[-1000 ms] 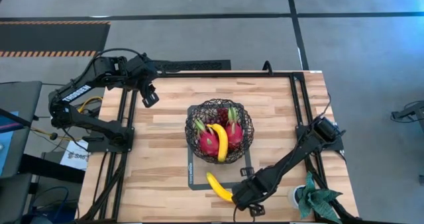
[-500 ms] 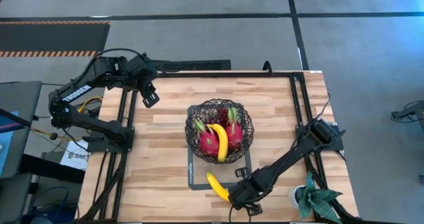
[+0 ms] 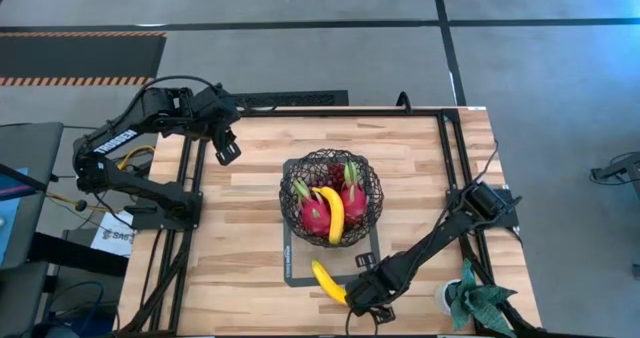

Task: Build produce basket
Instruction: Put the yellow banana into the black wire basket

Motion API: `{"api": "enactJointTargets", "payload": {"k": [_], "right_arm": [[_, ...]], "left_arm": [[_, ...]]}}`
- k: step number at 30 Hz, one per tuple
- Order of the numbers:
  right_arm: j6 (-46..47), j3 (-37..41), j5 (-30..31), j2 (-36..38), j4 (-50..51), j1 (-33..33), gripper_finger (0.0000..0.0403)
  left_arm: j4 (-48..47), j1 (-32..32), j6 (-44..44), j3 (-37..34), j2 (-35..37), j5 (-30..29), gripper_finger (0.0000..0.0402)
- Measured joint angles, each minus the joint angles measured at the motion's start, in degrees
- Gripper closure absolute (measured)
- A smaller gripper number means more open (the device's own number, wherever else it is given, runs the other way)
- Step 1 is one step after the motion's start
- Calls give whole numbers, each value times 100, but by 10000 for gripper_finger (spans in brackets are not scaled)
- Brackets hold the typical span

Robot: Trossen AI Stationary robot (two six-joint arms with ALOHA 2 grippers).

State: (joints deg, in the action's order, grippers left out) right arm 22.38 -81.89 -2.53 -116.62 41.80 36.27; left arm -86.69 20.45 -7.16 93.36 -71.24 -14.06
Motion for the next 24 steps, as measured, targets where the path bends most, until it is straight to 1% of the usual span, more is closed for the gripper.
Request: {"api": "enactJointTargets", "payload": {"k": [6, 10, 13, 16, 19, 20, 24], "right_arm": [[1, 223, 1, 4, -208, -4, 274], [9, 418, 3, 31, -521, -4, 274], [51, 426, 78, 31, -542, -4, 279], [211, 425, 139, 31, -538, -37, 310], [343, 304, 34, 18, -434, -79, 371], [349, 239, 29, 7, -419, -80, 384], [517, -197, 104, -2, -396, -138, 384]], "left_arm": [[1, -98, -107, 0, 0, 7, 280], [4, -127, -127, 0, 0, 6, 280], [4, -127, -216, 0, 0, 4, 280], [4, -127, -239, 1, 0, 4, 280], [4, -127, -256, 0, 0, 4, 280], [4, -127, -256, 0, 0, 2, 280], [4, -127, -257, 0, 0, 0, 280]]}}
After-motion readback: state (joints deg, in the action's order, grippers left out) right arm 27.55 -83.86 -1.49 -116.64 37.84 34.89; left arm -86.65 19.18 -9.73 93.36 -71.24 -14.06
